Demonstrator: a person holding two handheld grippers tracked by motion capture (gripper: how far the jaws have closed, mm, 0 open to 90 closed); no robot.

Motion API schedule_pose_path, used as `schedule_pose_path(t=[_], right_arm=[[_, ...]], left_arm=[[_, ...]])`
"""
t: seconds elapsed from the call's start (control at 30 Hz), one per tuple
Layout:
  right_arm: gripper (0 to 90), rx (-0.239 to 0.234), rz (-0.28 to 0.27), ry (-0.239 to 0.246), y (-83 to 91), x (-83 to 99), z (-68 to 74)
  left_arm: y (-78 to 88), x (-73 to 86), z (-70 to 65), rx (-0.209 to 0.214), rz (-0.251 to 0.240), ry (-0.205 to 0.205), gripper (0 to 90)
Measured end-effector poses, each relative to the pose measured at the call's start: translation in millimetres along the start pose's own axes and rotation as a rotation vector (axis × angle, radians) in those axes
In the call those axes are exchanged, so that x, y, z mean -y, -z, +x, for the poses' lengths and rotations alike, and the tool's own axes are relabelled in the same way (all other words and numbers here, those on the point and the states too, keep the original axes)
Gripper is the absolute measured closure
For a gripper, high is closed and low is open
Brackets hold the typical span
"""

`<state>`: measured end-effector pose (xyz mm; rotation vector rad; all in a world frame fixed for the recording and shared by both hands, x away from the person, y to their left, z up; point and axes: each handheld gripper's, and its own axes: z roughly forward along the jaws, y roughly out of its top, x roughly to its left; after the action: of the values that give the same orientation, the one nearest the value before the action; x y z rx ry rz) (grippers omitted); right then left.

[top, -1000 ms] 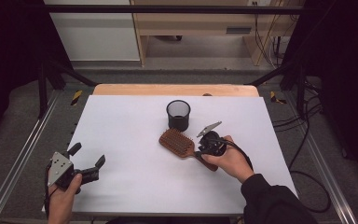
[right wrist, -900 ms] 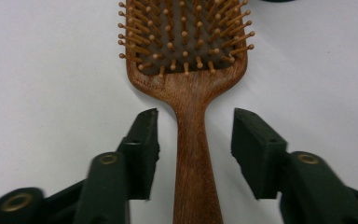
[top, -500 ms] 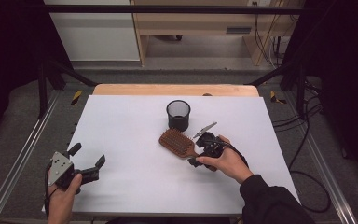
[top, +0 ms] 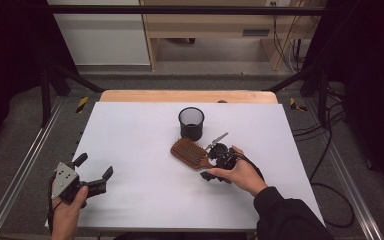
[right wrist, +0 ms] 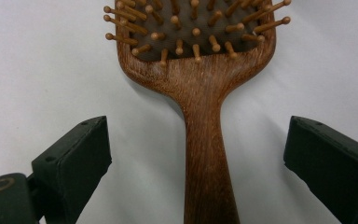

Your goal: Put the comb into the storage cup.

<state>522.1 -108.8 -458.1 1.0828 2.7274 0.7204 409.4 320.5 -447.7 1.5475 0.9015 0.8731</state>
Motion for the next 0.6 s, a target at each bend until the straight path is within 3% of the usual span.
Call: schedule_pose_path(t=[0.6], right_arm=[[8.8, 0.004, 0.007, 0.014, -6.6, -2.2, 1.5]], left_arm=[[0.0, -0.3, 0.0, 0.003, 0.0, 0.001, 2.1]])
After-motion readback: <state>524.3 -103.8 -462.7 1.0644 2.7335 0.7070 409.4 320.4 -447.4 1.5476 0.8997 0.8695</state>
